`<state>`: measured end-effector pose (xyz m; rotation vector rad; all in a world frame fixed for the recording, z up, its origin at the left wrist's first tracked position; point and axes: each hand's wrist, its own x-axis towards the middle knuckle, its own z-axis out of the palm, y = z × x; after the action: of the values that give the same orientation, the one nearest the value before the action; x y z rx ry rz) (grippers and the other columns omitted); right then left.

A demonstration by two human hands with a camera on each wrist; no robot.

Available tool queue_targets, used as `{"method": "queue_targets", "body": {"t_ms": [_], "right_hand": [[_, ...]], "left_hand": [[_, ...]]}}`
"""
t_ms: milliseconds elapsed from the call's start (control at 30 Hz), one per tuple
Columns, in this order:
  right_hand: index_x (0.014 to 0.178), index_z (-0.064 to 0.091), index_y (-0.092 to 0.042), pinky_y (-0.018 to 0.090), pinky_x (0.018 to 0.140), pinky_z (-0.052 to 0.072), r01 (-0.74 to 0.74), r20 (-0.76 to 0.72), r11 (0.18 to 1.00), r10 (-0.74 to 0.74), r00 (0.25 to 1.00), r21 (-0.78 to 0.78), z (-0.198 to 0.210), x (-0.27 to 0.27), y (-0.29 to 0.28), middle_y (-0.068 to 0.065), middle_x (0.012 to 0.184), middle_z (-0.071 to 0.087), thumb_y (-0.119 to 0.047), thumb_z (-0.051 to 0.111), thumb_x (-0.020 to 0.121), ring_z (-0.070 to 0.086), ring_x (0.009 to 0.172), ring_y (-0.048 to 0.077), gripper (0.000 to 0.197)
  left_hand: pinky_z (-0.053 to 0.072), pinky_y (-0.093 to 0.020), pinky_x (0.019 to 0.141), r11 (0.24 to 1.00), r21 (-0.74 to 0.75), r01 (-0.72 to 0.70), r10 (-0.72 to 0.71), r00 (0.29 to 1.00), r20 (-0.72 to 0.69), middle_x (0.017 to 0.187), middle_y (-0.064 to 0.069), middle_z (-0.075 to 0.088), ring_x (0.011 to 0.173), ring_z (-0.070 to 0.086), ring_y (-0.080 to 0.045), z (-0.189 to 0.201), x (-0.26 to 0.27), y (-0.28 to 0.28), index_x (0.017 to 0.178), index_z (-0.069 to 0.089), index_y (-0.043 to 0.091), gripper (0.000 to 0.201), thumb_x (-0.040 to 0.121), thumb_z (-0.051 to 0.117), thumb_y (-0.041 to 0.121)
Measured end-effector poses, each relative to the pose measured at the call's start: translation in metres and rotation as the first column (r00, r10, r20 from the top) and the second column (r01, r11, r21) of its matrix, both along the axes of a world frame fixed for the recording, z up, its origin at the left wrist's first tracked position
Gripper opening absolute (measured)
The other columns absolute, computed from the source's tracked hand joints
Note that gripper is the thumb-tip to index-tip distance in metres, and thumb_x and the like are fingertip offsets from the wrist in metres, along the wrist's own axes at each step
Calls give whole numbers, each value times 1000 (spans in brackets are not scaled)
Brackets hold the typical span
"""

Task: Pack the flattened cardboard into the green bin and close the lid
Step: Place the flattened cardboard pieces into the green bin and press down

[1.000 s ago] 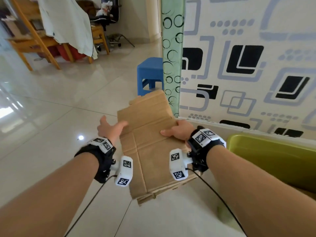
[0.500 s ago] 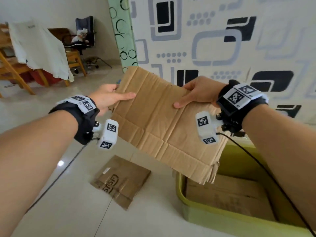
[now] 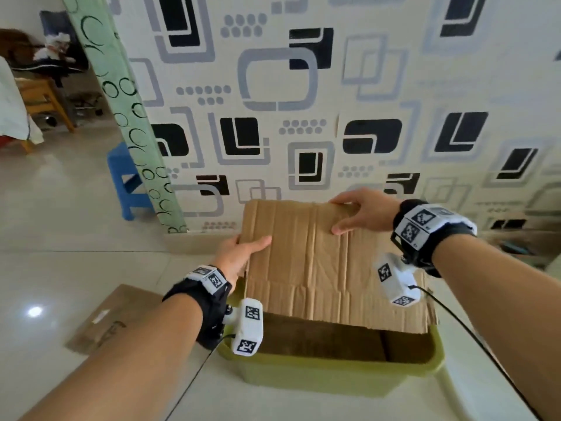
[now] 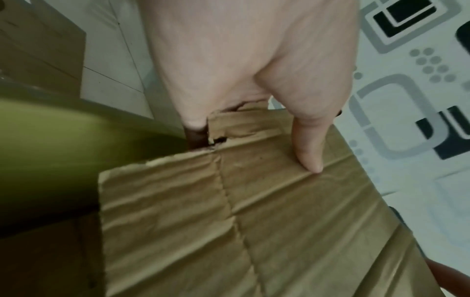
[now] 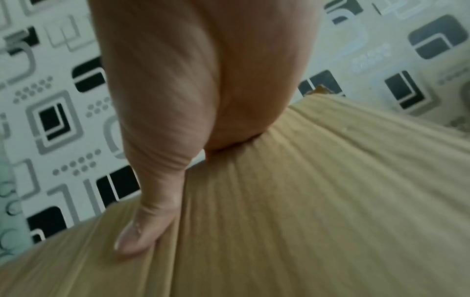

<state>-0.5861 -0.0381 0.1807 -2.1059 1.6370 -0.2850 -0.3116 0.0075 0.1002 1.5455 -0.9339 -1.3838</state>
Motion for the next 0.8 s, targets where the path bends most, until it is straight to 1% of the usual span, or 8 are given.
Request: {"method": "queue_targets", "body": {"t_ms": [67, 133, 267, 400, 467, 600, 733, 800], "right_hand": [[140, 58, -30, 34, 104, 43, -25, 23, 999, 24, 999, 38, -18, -3, -4, -13, 114, 58, -42, 85, 77, 57, 115, 15, 70], [141, 59, -27, 31, 107, 41, -61, 59, 995, 57, 997, 73, -32, 2, -10, -12, 117, 59, -40, 84, 79, 55, 113, 11, 68], [138, 62, -22, 32, 106, 44, -92, 114, 987, 77, 991, 129, -53, 11, -22, -5, 118, 66, -36, 84, 80, 59, 112, 15, 63], [136, 63, -28, 35, 106, 45, -103, 54, 977, 94, 994, 189, -87, 12, -26, -11, 110, 67, -43, 87, 74, 63, 111, 16, 68], [135, 64, -27, 37, 107, 46, -123, 51, 966, 114, 992, 226, -102, 12, -26, -11, 108, 68, -42, 86, 76, 64, 107, 14, 65], [135, 63, -24, 32, 102, 46, -125, 64, 952, 112, 992, 280, -125, 10, -21, -10, 111, 66, -38, 85, 78, 61, 105, 13, 62], [139, 59, -27, 34, 104, 46, -104, -15, 948, 113, 993, 302, -142, 12, -22, -5, 128, 65, -44, 87, 74, 59, 120, 18, 73], [143, 53, -27, 35, 106, 44, -109, -100, 956, 141, 985, 274, -150, 10, -22, -2, 138, 59, -45, 88, 71, 54, 128, 22, 83]], "left_hand": [[45, -59, 107, 997, 79, 3, -6, 999, 35, 129, -6, 70, 122, 63, -33, -23, 6, -12, 130, 63, 20, 106, 36, 97, 54], [44, -60, 106, 992, 126, -6, -2, 998, 64, 134, -6, 67, 125, 61, -33, -38, 16, -22, 137, 57, 18, 115, 35, 96, 57], [54, -47, 97, 999, 14, -35, 31, 978, 204, 122, -9, 70, 103, 68, -26, -11, 13, -5, 126, 60, 10, 59, 75, 85, 28], [46, -46, 109, 984, -127, 123, -30, 823, 567, 145, -2, 54, 128, 56, -23, -16, 7, -7, 146, 42, 23, 90, 69, 88, 27], [42, -40, 113, 964, -184, 194, -28, 757, 653, 147, 1, 48, 134, 48, -18, -23, 1, -12, 142, 46, 25, 84, 69, 88, 28], [47, -21, 83, 941, -238, 242, -33, 763, 645, 114, 7, 62, 106, 60, -11, -36, -20, -23, 115, 65, 23, 44, 75, 83, 21], [51, -23, 83, 925, -122, 360, -197, 729, 656, 102, 6, 69, 93, 64, -12, -56, -35, -33, 109, 70, 21, 40, 72, 86, 17], [52, -25, 87, 905, -40, 423, -282, 668, 689, 103, 7, 69, 95, 64, -12, -64, -39, -38, 110, 71, 22, 42, 71, 87, 19]]}}
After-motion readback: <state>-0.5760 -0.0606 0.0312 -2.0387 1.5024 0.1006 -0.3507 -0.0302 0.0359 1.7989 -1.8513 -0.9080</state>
